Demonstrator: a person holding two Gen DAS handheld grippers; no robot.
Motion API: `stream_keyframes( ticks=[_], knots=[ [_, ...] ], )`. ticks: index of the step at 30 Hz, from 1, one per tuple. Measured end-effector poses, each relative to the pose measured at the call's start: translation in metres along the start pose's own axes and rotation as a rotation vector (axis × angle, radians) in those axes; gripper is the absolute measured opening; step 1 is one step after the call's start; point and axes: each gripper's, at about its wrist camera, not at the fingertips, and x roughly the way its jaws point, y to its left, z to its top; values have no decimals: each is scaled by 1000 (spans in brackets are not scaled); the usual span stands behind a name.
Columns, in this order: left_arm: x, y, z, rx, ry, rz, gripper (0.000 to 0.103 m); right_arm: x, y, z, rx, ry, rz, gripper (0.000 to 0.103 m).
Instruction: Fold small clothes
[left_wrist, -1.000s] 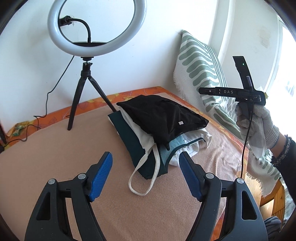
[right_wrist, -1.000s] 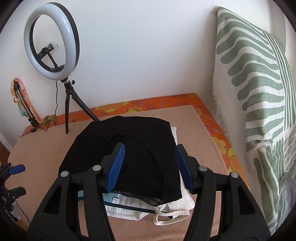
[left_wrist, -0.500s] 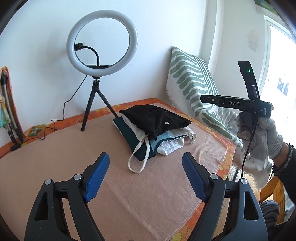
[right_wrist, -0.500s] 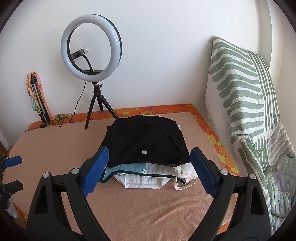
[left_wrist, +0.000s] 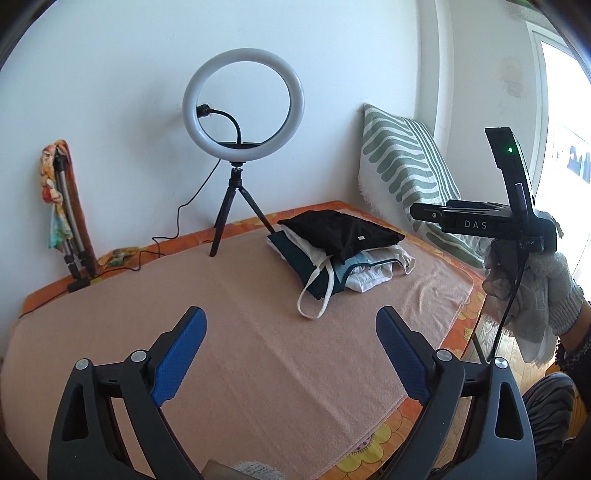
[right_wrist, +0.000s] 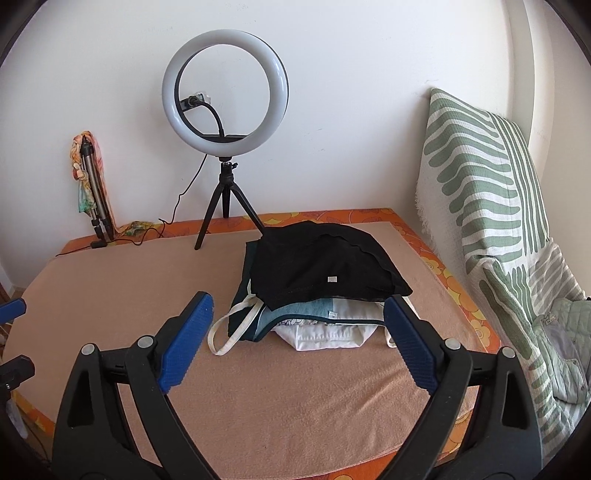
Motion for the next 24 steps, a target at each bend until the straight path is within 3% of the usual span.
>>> stream_keyframes(
  ticks=[2, 15, 24],
  knots=[
    [-1, 1, -4, -10, 2, 11, 102, 0, 5, -6, 17, -7, 0, 95],
    [-3, 8, -27, -9, -41, 69, 102, 9, 11, -23, 62, -55, -31, 95],
    [0, 19, -32, -44, -18, 87, 102, 17, 15, -29, 38, -60, -48, 95]
  ],
)
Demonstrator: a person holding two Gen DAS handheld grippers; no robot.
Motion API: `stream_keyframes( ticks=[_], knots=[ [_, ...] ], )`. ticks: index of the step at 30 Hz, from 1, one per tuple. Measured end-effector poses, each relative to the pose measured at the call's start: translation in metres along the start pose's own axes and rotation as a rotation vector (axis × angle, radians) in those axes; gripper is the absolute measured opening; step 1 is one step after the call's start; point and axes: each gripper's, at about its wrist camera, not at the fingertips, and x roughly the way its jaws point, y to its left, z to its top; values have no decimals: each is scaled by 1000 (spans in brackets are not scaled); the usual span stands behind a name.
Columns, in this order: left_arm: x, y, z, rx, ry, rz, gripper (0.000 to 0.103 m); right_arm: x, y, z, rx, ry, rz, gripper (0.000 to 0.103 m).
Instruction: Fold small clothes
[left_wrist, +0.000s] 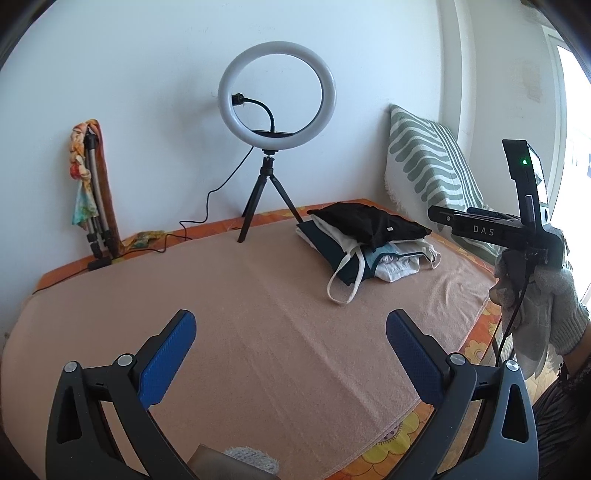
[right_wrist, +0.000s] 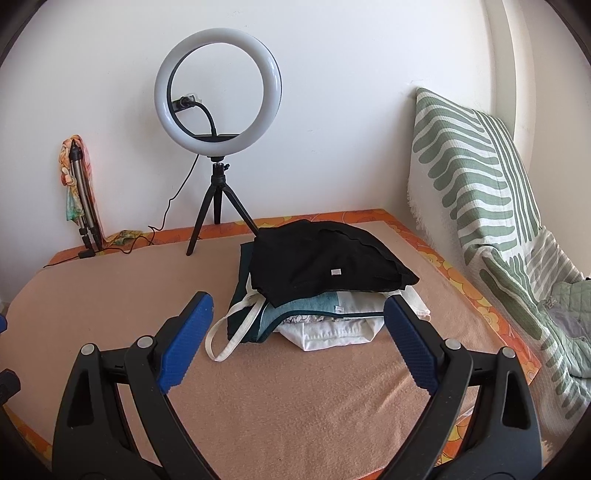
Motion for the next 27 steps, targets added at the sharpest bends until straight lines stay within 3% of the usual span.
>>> stream_keyframes(
  ticks=[9, 13, 14, 27],
  knots=[
    [-5, 4, 1, 17, -24, 46, 102, 2, 1, 1, 24, -3, 8, 95],
    [-6, 3, 0, 18, -21, 31, 102, 4, 1, -1, 25, 1, 9, 97],
    [-6, 3, 0, 19, -20, 29, 102, 4, 1, -1, 26, 2, 11, 103],
    [-7, 2, 1, 20, -16, 25, 102, -1, 3, 1, 19, -32, -2, 103]
  ],
)
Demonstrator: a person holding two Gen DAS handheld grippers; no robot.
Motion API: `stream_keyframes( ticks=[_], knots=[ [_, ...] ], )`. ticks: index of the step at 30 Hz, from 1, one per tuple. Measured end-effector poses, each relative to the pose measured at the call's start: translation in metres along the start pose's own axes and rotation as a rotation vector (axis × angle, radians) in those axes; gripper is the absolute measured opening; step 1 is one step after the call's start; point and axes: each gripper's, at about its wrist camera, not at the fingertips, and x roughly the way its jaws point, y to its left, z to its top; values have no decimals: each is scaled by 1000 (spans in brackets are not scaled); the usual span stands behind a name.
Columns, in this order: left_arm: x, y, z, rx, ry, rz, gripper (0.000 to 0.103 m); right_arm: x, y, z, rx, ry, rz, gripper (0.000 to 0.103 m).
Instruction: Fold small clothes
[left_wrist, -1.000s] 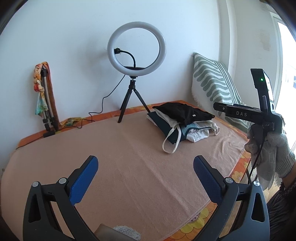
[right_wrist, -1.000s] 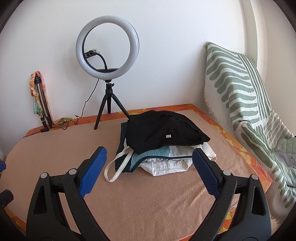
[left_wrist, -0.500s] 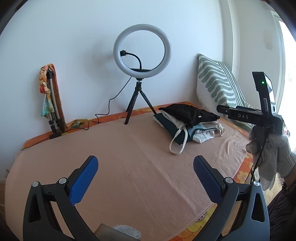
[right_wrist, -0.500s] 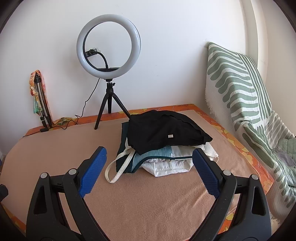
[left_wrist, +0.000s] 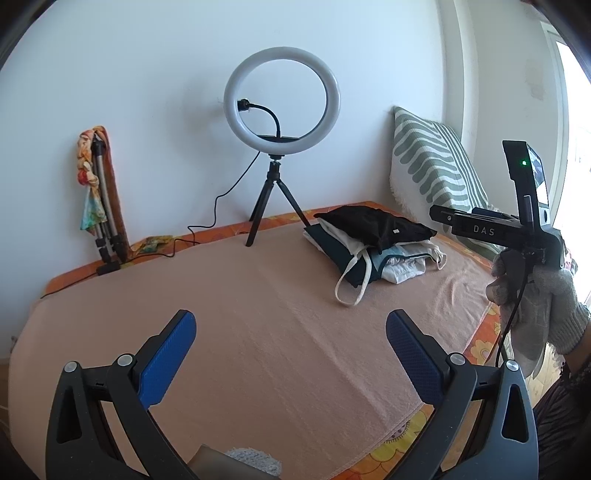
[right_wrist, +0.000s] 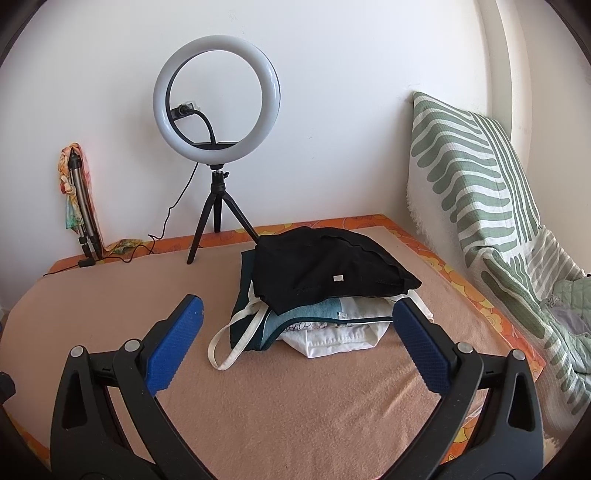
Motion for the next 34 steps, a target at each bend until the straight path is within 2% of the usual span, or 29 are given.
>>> stream_keyframes(
  ticks=[34],
  knots=[
    [2, 3, -1, -29, 27, -9, 102, 0, 5, -3, -14, -2, 10, 103]
  ],
)
